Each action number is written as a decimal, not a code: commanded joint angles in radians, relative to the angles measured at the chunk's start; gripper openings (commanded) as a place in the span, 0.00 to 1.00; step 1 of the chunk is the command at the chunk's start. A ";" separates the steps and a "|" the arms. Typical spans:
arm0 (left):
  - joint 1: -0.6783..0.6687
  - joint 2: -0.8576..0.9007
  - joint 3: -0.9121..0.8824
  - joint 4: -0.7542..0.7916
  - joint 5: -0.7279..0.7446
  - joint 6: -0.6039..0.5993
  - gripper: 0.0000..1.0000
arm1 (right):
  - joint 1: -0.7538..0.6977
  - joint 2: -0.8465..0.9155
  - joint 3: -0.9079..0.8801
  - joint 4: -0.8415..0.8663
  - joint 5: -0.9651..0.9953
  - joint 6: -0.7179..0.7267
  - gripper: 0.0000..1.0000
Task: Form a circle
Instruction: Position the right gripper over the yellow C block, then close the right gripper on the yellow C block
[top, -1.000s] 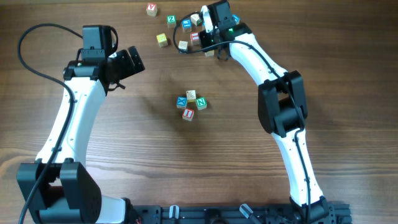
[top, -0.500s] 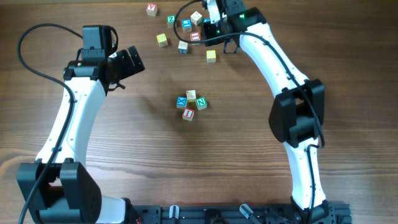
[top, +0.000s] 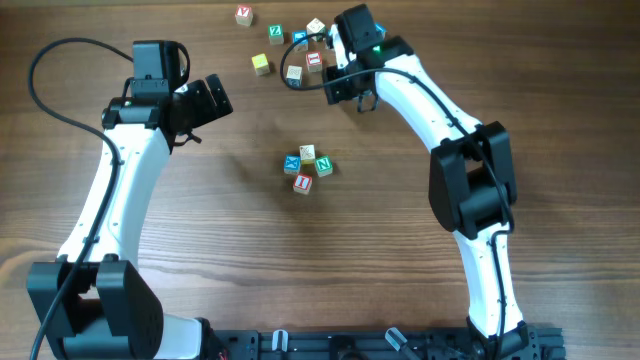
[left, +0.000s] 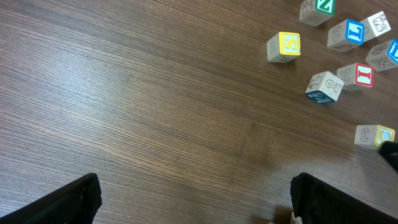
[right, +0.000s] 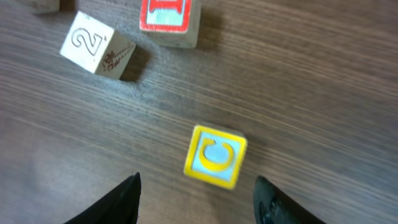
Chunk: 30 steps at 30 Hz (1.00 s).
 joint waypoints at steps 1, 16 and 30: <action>0.004 0.003 0.000 0.003 -0.009 -0.008 1.00 | 0.003 0.011 -0.048 0.061 0.025 0.013 0.62; 0.004 0.003 0.000 0.003 -0.009 -0.008 1.00 | 0.010 0.012 -0.082 0.172 0.122 0.011 0.55; 0.004 0.003 0.000 0.003 -0.009 -0.008 1.00 | 0.023 0.037 -0.082 0.164 0.105 0.046 0.54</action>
